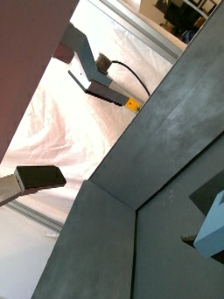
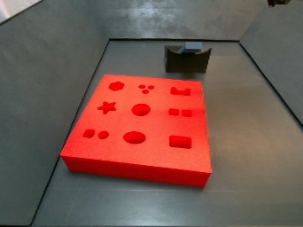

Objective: Pick up the double-square object. Move up. Rotate the double-square object. Place the double-square object on the fixture. Regrasp the double-square object. Move to above the board. Insert the double-square object.
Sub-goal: Regrasp the double-square object.

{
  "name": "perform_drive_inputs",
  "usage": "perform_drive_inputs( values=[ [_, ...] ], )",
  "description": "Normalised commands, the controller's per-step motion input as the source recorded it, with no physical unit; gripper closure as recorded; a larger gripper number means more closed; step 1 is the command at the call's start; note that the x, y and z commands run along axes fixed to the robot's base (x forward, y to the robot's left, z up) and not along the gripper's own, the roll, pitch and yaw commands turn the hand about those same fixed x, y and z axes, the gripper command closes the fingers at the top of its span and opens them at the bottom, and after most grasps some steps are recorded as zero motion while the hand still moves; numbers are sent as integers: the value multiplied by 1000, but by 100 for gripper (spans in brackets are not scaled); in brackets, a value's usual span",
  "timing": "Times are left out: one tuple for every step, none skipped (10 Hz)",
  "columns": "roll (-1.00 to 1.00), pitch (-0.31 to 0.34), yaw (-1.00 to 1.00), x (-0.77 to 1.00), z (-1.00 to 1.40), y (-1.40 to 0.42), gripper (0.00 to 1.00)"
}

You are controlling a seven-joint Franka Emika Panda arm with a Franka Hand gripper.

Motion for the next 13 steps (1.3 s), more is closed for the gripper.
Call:
perform_drive_inputs(
  values=[
    [168,45,223,80,-1,-37,0],
    [148,15,208,79,-7,-47,0],
    [105,-103,87,28,-1000,41,0],
    [102,-113,54,31,-1000,42,0],
    [88,-137,25,37,-1000,42,0],
    [68,-147,-1,37,-1000,41,0],
    [58,-150,-30,36,-1000,41,0],
    [52,-141,-48,34,-1000,41,0],
    [49,-123,-68,36,-1000,41,0],
    [52,-93,-82,42,-1000,37,0],
    [53,-72,-85,44,-1000,36,0],
    [49,-48,-77,47,-1000,36,0],
    [48,-31,-71,52,-1000,34,0]
  ],
)
